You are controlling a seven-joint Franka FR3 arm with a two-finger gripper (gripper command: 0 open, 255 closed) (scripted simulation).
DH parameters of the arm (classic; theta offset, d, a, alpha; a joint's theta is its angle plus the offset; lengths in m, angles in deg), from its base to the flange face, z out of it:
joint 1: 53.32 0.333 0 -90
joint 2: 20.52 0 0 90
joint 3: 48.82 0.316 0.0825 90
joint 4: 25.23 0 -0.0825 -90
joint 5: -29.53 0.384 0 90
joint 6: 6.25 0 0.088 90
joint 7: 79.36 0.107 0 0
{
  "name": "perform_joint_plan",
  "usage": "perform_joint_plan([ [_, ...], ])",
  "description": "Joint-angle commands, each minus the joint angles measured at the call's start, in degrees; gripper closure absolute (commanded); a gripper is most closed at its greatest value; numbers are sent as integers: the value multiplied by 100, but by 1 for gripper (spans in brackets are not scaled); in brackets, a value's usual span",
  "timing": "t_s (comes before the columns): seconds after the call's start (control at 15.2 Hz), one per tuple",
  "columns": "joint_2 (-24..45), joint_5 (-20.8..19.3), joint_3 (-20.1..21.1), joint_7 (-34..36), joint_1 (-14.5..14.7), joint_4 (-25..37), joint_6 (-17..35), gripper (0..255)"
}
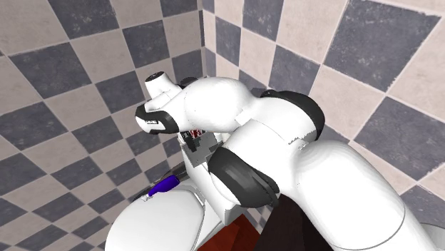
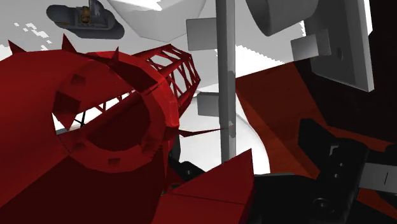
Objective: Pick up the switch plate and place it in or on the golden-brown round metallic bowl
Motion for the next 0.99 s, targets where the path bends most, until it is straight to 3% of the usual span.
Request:
perform_joint_plan([
  [0.0, 0, 0, 0, 0, 0, -7, 10, 0],
  [0.2, 1, 0, 0, 0, 0, -6, 8, 0],
  [0.26, 1, 0, 0, 0, 0, -6, 8, 255],
  [0.92, -49, -5, -7, -3, 6, -15, -32, 255],
])
